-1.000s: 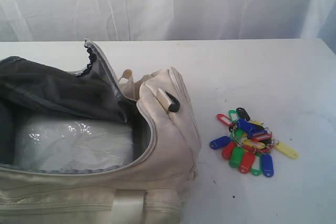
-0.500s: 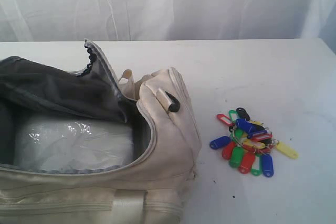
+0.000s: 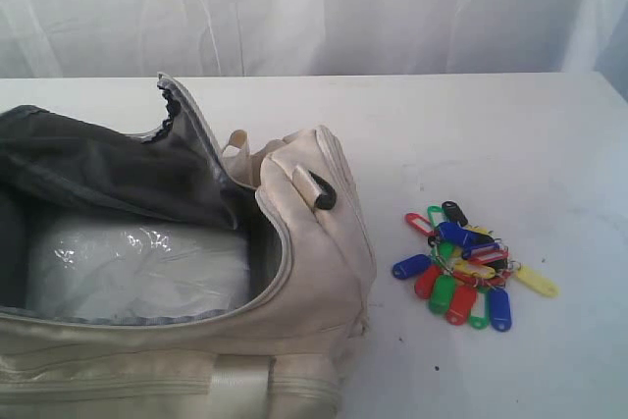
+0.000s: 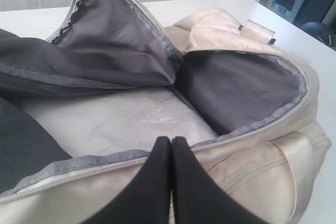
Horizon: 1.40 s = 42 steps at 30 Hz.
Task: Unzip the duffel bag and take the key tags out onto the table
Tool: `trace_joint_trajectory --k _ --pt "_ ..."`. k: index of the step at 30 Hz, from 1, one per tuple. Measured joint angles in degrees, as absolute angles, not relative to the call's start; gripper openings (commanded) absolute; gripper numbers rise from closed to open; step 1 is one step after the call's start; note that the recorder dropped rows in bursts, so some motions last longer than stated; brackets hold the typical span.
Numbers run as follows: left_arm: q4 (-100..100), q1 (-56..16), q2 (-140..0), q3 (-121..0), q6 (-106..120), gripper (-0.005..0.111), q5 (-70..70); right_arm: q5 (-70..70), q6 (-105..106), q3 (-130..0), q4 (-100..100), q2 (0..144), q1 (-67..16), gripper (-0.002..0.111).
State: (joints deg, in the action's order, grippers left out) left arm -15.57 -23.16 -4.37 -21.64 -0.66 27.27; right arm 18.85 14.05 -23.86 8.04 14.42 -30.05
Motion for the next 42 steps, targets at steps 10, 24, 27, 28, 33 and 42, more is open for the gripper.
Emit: trace_joint_trajectory --k 10,24,27,28,33,42 --pt "-9.0 -10.23 -4.37 -19.03 4.21 0.0 23.36 18.98 14.05 -23.86 8.04 14.42 -30.05 0.0" --pt "-8.58 8.03 -0.31 -0.58 7.13 0.0 6.81 18.98 14.05 -23.86 8.04 14.42 -30.05 0.0" --pt "-8.11 9.89 -0.2 -0.58 7.13 0.0 9.7 18.98 14.05 -23.86 8.04 14.42 -30.05 0.0" --pt "-7.23 9.89 -0.2 -0.58 7.39 0.0 10.5 19.12 14.05 -23.86 8.04 14.42 -30.05 0.0" --pt "-6.1 8.67 -0.2 -0.58 7.61 0.0 11.19 19.12 14.01 -23.86 8.04 14.42 -30.05 0.0" --pt "-5.97 8.64 -0.2 -0.58 7.61 0.0 11.23 19.12 14.01 -23.86 8.04 14.42 -30.05 0.0"
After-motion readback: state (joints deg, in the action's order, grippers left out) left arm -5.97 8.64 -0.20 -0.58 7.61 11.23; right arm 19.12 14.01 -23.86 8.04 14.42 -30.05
